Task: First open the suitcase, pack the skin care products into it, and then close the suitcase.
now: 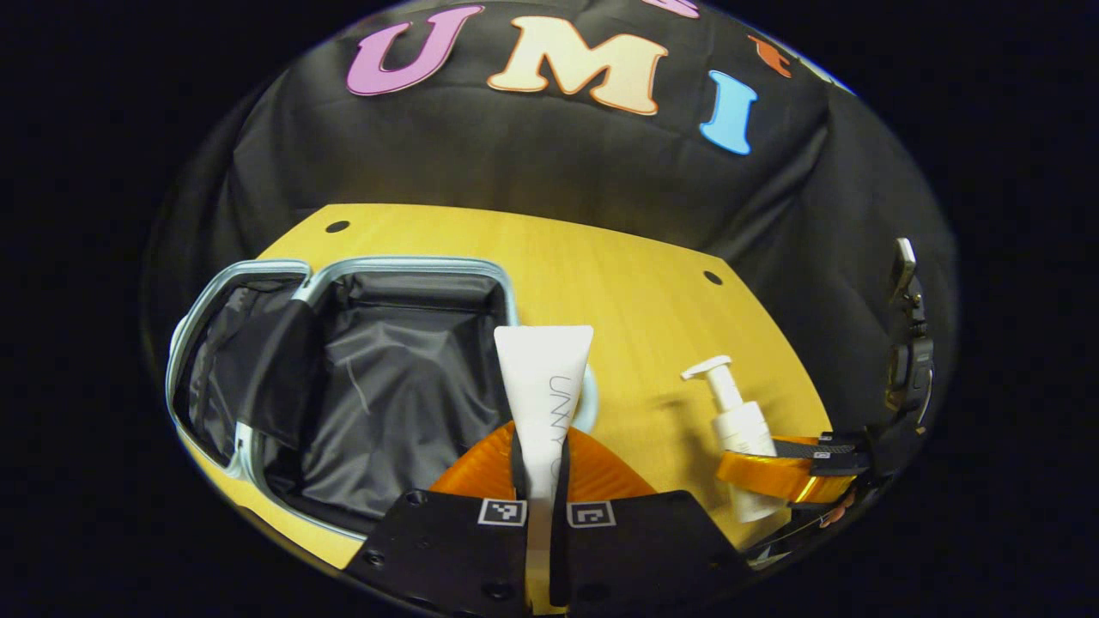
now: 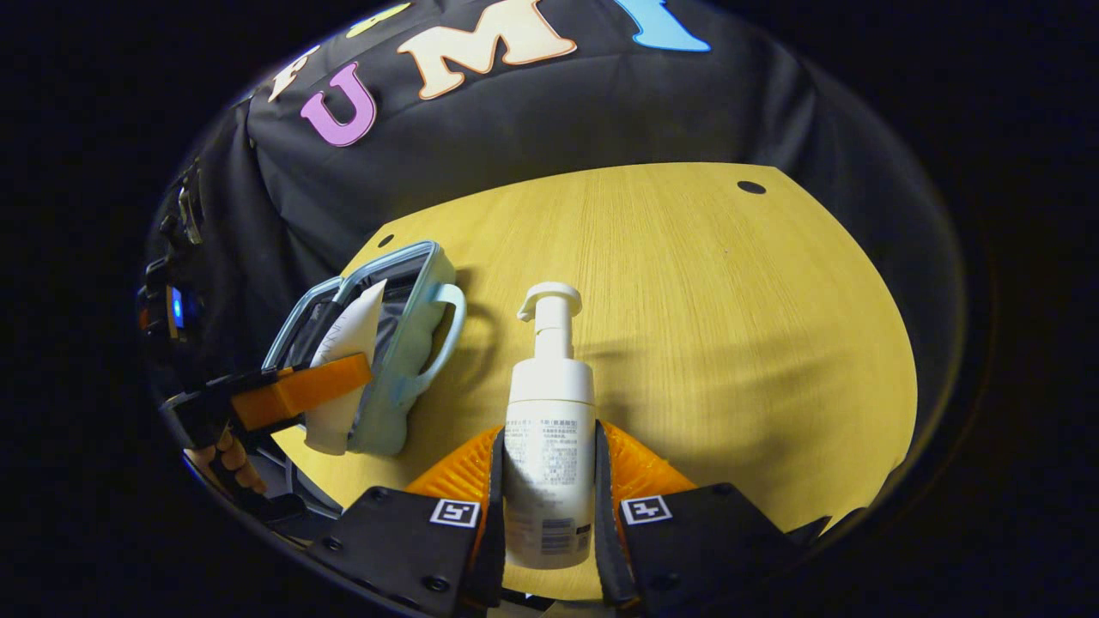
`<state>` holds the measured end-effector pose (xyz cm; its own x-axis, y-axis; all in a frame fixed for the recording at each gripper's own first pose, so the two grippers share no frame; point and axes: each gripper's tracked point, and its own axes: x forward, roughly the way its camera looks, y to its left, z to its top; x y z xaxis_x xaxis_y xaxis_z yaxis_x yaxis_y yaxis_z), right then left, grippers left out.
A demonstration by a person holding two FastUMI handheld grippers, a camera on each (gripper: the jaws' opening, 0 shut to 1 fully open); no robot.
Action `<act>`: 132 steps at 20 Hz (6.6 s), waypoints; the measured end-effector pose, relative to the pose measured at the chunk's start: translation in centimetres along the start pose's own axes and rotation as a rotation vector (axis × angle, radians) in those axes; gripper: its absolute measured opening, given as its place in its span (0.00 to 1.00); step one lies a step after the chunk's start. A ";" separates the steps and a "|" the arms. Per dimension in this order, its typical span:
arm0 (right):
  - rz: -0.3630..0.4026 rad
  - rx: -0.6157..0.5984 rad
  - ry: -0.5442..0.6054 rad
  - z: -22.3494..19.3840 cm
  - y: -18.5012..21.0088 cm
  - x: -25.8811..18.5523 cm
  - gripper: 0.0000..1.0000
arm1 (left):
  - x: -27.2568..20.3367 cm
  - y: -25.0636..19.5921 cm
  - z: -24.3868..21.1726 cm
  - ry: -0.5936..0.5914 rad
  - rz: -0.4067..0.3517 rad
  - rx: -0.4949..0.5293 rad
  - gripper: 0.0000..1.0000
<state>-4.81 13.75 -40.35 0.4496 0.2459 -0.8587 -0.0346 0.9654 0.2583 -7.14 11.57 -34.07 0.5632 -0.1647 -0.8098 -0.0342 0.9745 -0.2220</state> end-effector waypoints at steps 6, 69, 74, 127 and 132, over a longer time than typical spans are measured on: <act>-0.007 0.010 0.019 0.0 2.5 1.3 0.45 | 1.8 8.6 1.0 0.035 0.122 -0.042 0.03; -0.057 -0.022 -0.090 6.9 21.4 10.2 0.97 | -4.1 53.0 2.0 0.050 0.446 -0.279 0.71; -0.058 -0.023 -0.112 7.4 21.2 9.5 0.99 | -2.9 52.5 0.7 0.113 0.363 -0.304 0.55; -0.094 0.004 -0.357 7.7 -1.4 -9.4 0.97 | -1.1 -4.6 11.5 -0.032 -0.206 0.094 0.00; -0.137 0.007 -0.347 6.8 -4.0 -10.8 0.99 | 3.3 -5.7 6.3 0.074 -0.143 0.159 0.01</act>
<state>-3.46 6.63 -29.15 0.7256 0.0692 -0.6846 0.0527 0.9864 0.1556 0.15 6.45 -32.04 0.4911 -0.3079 -0.8149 0.1751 0.9513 -0.2539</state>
